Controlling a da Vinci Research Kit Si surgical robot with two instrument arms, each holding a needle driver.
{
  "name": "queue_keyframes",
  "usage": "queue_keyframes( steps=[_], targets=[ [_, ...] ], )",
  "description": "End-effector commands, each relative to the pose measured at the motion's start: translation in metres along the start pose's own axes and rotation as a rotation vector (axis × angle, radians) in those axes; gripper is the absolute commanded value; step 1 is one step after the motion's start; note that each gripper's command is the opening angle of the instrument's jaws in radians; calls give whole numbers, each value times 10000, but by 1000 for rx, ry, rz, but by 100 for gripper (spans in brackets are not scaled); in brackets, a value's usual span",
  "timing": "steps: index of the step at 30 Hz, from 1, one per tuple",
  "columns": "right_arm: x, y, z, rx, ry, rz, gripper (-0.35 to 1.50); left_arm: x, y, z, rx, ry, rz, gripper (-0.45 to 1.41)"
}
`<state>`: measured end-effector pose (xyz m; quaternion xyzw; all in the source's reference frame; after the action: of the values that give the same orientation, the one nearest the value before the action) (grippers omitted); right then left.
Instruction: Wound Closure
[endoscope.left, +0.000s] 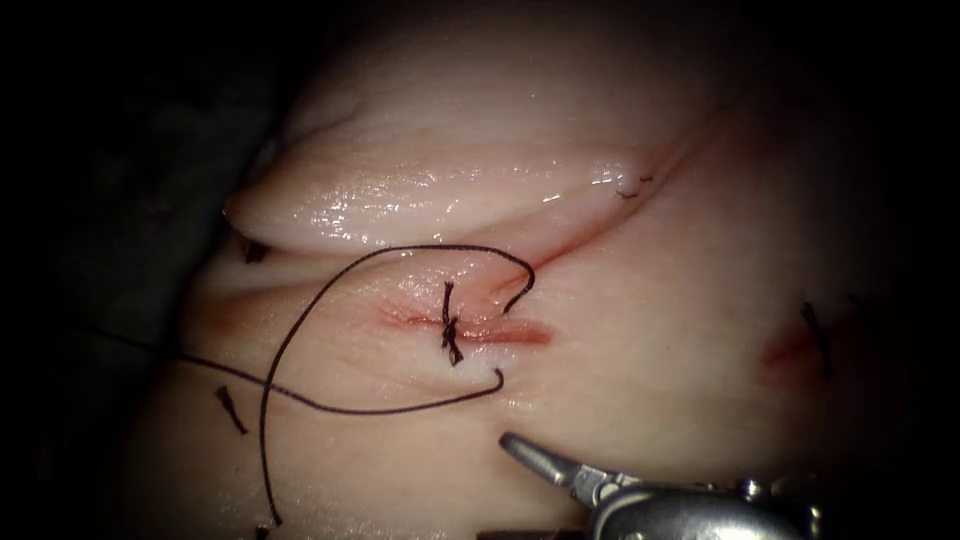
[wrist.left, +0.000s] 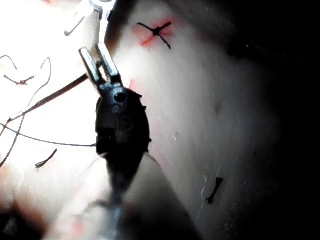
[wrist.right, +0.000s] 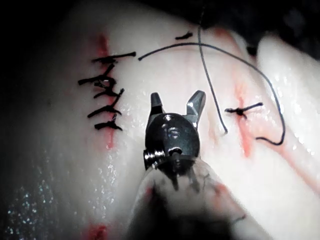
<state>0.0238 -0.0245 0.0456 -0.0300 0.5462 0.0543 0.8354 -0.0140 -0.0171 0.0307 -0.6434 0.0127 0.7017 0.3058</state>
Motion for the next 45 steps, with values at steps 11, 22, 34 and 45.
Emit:
queue_keyframes(
  steps=[11,22,34,45],
  targets=[
    [-44,25,38,-96,-83,-74,125,-10,2,9,22,-3,22,-45],
    [-74,22,70,-72,-103,-103,24,-14,2,11,23,-1,24,-45],
    [-57,7,55,-38,-125,-109,-35,-24,-8,26,30,-5,58,-45],
    [-2,-48,37,43,-101,-130,-35,-51,-21,49,89,-72,163,-45]
  ],
)
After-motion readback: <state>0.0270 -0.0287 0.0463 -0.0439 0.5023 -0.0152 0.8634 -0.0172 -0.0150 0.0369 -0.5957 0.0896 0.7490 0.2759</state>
